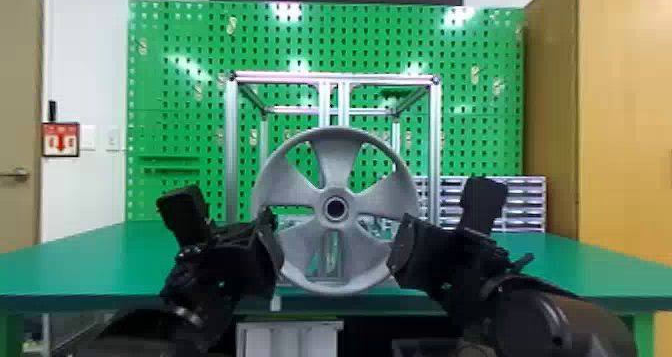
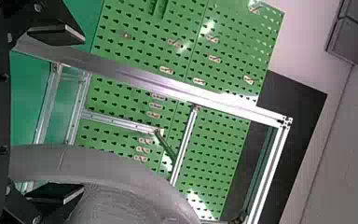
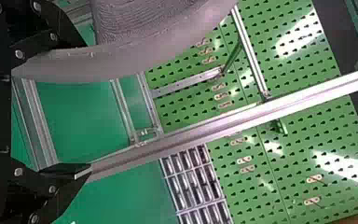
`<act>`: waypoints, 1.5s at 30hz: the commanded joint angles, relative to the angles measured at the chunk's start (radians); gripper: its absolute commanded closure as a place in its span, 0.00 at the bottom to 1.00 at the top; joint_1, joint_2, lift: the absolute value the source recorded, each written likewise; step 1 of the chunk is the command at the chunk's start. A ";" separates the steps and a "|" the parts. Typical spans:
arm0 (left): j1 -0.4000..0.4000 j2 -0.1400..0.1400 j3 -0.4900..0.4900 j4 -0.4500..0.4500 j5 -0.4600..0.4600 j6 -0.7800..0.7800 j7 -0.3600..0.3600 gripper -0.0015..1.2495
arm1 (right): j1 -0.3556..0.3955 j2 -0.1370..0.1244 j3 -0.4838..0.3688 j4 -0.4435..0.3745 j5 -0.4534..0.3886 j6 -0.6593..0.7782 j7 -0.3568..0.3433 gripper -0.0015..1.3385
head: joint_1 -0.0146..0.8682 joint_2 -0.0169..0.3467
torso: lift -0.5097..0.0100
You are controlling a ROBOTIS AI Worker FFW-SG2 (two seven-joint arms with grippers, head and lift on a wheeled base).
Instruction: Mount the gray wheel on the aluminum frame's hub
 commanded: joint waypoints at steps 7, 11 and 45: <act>-0.004 -0.003 0.000 0.000 0.011 0.005 -0.029 0.07 | 0.003 0.001 0.003 0.000 -0.002 -0.017 0.000 0.16 | 0.01 0.06 | 0.02; -0.004 -0.003 0.000 0.000 0.008 0.006 -0.031 0.06 | 0.005 0.001 0.006 0.000 -0.002 -0.018 0.002 0.11 | 0.01 0.06 | 0.02; 0.039 -0.002 0.020 -0.086 -0.043 0.026 -0.043 0.02 | 0.059 0.001 0.003 -0.092 -0.019 -0.043 0.029 0.00 | 0.01 0.06 | 0.02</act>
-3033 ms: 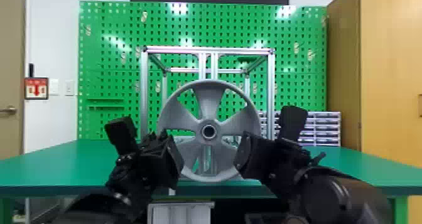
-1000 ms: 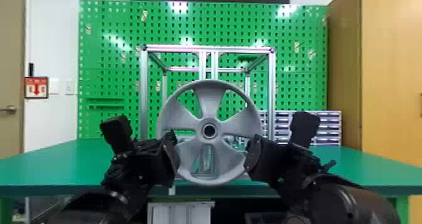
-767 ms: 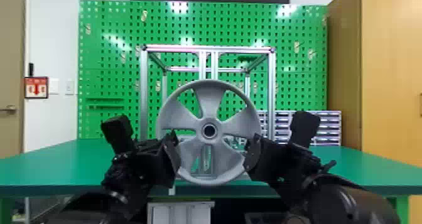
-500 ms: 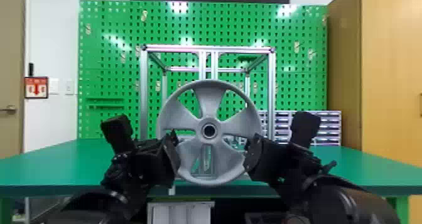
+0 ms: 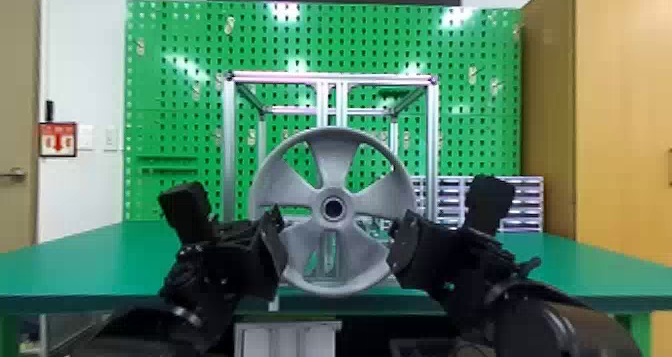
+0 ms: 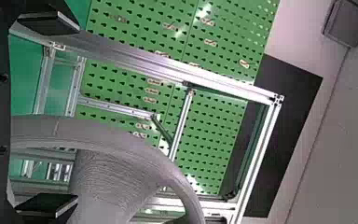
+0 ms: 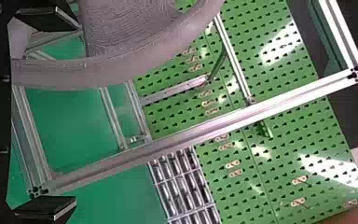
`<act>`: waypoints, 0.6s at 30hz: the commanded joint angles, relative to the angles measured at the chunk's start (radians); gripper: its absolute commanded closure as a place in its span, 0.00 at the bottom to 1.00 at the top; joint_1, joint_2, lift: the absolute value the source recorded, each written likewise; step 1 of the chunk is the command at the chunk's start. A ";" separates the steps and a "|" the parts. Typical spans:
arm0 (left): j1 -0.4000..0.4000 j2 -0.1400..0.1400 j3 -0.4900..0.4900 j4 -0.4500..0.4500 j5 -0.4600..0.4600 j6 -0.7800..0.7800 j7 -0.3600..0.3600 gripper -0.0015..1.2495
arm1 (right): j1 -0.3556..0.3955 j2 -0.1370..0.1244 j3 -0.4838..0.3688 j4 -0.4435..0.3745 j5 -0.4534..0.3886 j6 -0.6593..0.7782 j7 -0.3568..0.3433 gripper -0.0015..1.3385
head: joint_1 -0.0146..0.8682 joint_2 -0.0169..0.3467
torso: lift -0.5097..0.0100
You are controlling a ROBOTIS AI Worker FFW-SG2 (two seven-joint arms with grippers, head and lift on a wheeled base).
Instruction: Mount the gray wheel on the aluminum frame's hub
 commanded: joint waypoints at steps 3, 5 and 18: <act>0.033 0.009 0.013 -0.058 -0.015 0.011 0.002 0.02 | 0.041 0.001 -0.006 -0.070 -0.009 0.003 0.000 0.00 | 0.01 0.06 | 0.02; 0.053 0.016 0.020 -0.096 -0.030 0.024 0.002 0.02 | 0.061 0.001 -0.010 -0.100 -0.012 0.003 0.000 0.00 | 0.01 0.06 | 0.02; 0.268 0.110 0.085 -0.368 -0.094 0.091 0.007 0.02 | 0.274 -0.029 -0.053 -0.334 -0.015 -0.007 0.014 0.00 | 0.01 0.06 | 0.02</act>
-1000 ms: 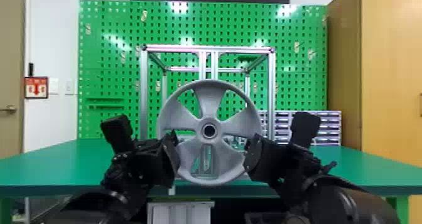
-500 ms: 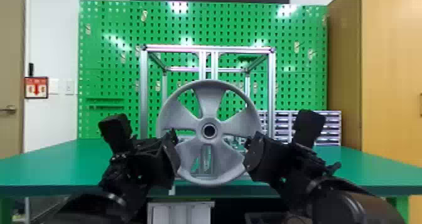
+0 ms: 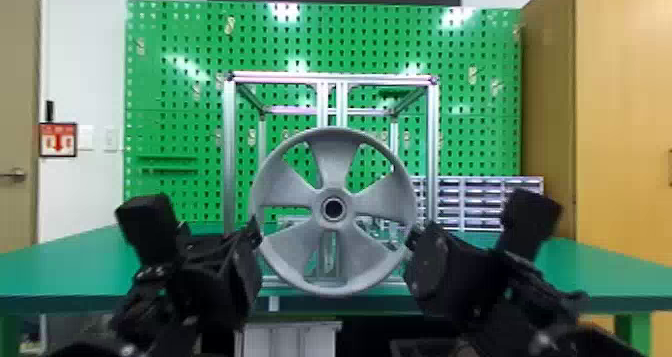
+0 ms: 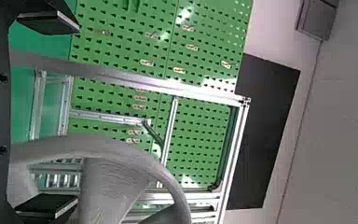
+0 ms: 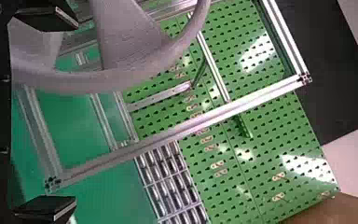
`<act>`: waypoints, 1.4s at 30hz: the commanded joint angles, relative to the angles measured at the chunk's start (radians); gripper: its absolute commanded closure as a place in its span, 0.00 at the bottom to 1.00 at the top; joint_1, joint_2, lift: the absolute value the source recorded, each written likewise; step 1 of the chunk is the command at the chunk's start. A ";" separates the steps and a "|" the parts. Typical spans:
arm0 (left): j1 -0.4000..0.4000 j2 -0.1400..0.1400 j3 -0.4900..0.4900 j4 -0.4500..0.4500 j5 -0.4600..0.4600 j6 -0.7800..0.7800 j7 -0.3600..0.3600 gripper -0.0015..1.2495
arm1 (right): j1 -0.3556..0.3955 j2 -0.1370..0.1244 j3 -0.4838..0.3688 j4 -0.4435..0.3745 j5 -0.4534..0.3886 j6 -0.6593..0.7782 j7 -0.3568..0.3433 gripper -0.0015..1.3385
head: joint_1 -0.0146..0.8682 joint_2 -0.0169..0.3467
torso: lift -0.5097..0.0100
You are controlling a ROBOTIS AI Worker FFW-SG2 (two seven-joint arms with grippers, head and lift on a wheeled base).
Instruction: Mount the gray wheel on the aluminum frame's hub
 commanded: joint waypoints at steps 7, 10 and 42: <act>0.205 0.052 0.051 -0.147 -0.055 0.029 -0.001 0.02 | 0.196 -0.057 -0.022 -0.131 0.072 -0.051 0.049 0.00 | 0.01 0.06 | 0.02; 0.240 0.063 0.054 -0.165 -0.075 0.035 -0.001 0.02 | 0.246 -0.066 -0.022 -0.151 0.121 -0.069 0.075 0.00 | 0.01 0.06 | 0.02; 0.631 -0.038 0.335 -0.041 -0.312 -0.144 -0.360 0.03 | 0.657 -0.058 -0.012 0.041 0.431 -0.502 0.299 0.00 | 0.01 0.06 | 0.02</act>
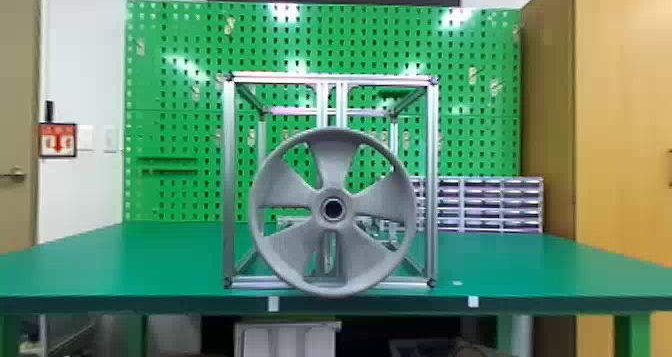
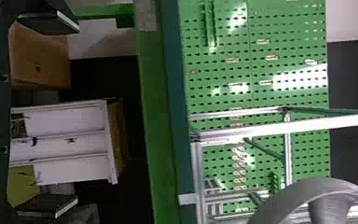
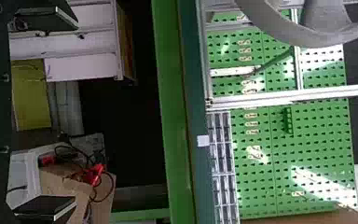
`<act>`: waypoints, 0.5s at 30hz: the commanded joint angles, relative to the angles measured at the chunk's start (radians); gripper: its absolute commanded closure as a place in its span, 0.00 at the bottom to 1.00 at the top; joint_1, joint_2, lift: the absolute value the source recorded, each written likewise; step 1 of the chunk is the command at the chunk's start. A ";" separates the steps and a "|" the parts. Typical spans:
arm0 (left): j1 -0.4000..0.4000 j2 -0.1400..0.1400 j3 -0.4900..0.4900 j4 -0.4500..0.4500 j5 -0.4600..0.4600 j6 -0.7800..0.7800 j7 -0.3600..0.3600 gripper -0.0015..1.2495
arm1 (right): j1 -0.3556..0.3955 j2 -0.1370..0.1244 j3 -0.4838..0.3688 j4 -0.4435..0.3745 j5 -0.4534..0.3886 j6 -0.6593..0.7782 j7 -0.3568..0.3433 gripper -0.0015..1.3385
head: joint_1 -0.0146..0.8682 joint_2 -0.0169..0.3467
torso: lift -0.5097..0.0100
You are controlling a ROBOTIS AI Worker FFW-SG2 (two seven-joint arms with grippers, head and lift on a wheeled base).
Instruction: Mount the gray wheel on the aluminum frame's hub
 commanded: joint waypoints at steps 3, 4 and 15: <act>0.046 -0.040 0.039 0.068 -0.017 -0.078 -0.036 0.04 | 0.051 0.008 -0.005 0.074 0.005 -0.099 0.034 0.00 | 0.01 0.06 | 0.02; 0.049 -0.043 0.043 0.081 -0.017 -0.092 -0.044 0.04 | 0.055 0.012 -0.005 0.082 0.006 -0.106 0.040 0.00 | 0.01 0.06 | 0.02; 0.054 -0.051 0.049 0.116 -0.011 -0.124 -0.073 0.06 | 0.064 0.016 -0.013 0.108 0.035 -0.122 0.051 0.00 | 0.01 0.06 | 0.02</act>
